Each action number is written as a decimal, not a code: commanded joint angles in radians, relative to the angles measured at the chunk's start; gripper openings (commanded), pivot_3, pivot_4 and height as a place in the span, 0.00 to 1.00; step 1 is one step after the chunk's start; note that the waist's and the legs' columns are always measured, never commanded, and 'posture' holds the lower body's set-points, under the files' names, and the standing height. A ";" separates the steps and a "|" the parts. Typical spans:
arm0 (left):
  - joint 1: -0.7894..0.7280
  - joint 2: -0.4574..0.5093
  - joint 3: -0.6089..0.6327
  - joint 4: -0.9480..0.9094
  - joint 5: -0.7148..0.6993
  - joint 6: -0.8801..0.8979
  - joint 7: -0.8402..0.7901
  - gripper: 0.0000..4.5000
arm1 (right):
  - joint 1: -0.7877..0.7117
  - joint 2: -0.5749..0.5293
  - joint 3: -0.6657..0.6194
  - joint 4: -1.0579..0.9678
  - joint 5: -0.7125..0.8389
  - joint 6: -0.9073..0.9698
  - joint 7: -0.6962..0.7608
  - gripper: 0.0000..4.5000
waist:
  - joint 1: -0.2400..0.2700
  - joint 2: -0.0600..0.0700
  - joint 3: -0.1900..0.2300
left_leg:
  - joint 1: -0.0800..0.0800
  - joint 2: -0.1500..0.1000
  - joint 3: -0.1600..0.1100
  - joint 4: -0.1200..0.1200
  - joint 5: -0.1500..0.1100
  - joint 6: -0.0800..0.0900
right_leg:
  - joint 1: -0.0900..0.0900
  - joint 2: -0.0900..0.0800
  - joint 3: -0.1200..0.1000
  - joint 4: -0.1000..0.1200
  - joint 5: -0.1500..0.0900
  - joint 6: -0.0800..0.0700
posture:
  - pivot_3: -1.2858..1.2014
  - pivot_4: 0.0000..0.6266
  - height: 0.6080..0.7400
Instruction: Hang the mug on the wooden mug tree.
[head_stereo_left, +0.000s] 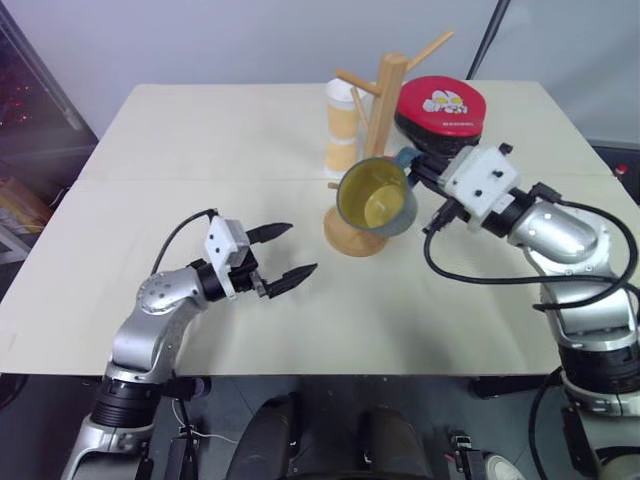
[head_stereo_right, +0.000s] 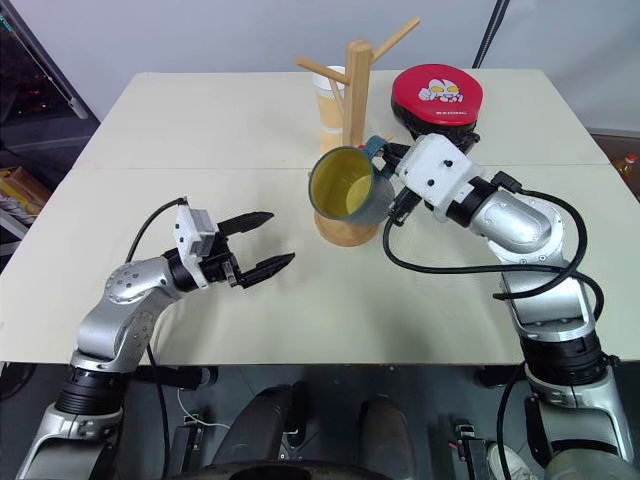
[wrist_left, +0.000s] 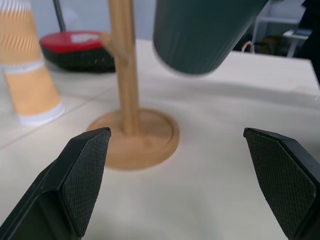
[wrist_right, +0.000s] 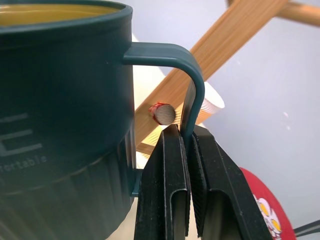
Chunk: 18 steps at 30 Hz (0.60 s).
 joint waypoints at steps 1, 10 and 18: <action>-0.038 0.000 0.031 -0.078 -0.061 0.038 0.021 1.00 | -0.051 -0.011 0.009 0.005 -0.015 0.021 0.008 0.01 | 0.000 0.000 0.000 | 0.000 0.000 0.000 0.000 0.000 0.000 | 0.000 0.000 0.000 0.000 0.000 0.000 | 0.52 0.24 1.00; -0.078 0.013 0.038 -0.152 -0.117 0.112 0.057 1.00 | -0.104 0.005 0.060 0.059 -0.054 0.044 0.008 0.01 | -0.002 0.000 0.000 | 0.000 0.000 0.000 0.000 0.000 0.000 | 0.000 0.000 0.000 0.001 0.000 0.000 | 0.52 0.24 1.00; -0.087 0.016 0.037 -0.158 -0.127 0.119 0.063 1.00 | -0.113 0.011 0.056 0.057 -0.068 0.050 0.000 0.56 | -0.001 0.000 0.000 | 0.000 0.000 0.000 0.000 0.000 0.000 | 0.000 0.001 0.000 0.001 0.000 0.000 | 0.52 0.24 1.00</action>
